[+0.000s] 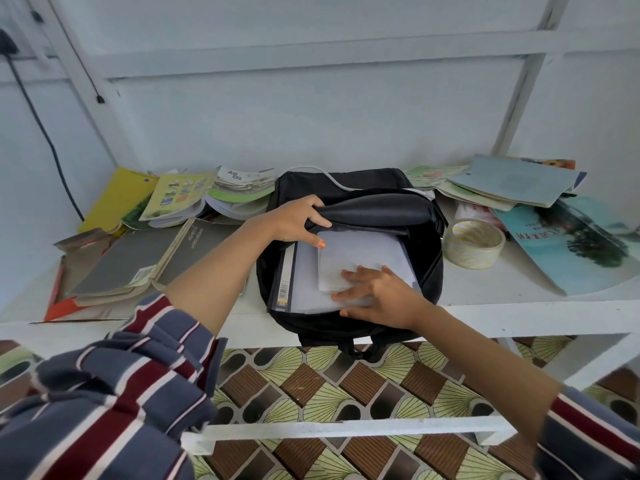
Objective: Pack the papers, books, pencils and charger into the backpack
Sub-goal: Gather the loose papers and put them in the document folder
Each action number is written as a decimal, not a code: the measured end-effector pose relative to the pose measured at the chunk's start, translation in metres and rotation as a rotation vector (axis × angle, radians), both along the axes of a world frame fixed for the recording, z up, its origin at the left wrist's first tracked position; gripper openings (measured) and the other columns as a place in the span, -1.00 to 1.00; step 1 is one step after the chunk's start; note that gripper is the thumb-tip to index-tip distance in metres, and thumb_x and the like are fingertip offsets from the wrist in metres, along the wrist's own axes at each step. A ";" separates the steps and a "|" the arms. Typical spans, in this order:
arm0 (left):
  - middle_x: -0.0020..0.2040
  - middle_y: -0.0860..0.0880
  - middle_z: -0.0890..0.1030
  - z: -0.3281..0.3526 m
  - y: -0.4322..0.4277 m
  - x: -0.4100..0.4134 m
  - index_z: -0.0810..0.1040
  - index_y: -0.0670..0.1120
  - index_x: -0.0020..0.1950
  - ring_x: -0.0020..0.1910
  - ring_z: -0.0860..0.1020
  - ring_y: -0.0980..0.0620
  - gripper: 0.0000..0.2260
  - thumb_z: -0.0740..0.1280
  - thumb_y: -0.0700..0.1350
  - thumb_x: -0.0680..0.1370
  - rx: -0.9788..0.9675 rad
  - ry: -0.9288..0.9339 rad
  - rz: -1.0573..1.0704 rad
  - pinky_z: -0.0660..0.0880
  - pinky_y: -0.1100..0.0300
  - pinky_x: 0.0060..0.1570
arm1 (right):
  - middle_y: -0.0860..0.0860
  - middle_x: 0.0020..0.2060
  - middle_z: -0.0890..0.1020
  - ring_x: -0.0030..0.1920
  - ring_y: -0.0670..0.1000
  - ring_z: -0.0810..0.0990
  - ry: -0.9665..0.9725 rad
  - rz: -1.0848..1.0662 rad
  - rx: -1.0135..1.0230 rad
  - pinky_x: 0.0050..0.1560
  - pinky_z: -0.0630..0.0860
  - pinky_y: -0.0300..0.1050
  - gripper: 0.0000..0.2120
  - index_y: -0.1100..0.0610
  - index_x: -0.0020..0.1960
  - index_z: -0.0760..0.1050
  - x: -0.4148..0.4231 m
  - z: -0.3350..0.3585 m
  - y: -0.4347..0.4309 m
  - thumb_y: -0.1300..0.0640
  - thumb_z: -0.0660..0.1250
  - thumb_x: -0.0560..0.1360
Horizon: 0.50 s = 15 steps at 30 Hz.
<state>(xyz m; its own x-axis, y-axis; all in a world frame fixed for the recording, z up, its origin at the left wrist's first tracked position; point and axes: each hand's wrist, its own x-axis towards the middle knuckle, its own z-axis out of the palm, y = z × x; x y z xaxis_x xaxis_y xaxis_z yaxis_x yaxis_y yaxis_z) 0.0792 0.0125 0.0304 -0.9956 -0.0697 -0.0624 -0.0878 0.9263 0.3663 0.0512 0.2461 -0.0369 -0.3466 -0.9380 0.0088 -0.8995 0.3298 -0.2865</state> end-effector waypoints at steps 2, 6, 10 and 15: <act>0.41 -0.03 0.26 0.000 0.000 0.000 0.51 -0.07 0.31 0.40 0.26 0.01 -0.53 0.48 -0.07 0.42 0.006 -0.003 -0.001 0.18 0.17 0.37 | -0.03 0.48 0.23 0.50 -0.01 0.08 0.004 -0.001 0.001 0.44 -0.02 0.09 -0.61 -0.17 0.32 0.41 -0.005 0.000 -0.002 -0.16 0.24 0.51; 0.42 -0.02 0.25 -0.002 0.000 0.000 0.50 -0.06 0.31 0.41 0.24 0.02 -0.53 0.47 -0.07 0.42 0.010 -0.002 -0.006 0.16 0.22 0.34 | -0.03 0.48 0.23 0.51 0.00 0.07 -0.022 -0.003 0.007 0.44 0.00 0.11 -0.61 -0.17 0.32 0.41 -0.020 0.000 -0.011 -0.15 0.26 0.50; 0.41 -0.02 0.25 -0.001 0.000 0.001 0.50 -0.07 0.31 0.40 0.25 0.03 -0.53 0.47 -0.07 0.42 0.005 0.002 -0.008 0.15 0.28 0.30 | -0.05 0.49 0.19 0.52 0.00 0.01 -0.038 -0.009 0.033 0.45 -0.09 0.15 -0.60 -0.18 0.33 0.40 -0.035 0.003 -0.024 -0.14 0.28 0.50; 0.40 -0.03 0.26 0.000 0.001 0.002 0.50 -0.08 0.31 0.39 0.26 0.02 -0.53 0.47 -0.08 0.43 0.006 -0.001 -0.011 0.15 0.30 0.29 | -0.08 0.50 0.12 0.52 -0.03 -0.02 0.017 0.021 0.083 0.46 -0.14 0.07 -0.55 -0.19 0.37 0.34 -0.046 0.002 -0.018 -0.11 0.29 0.50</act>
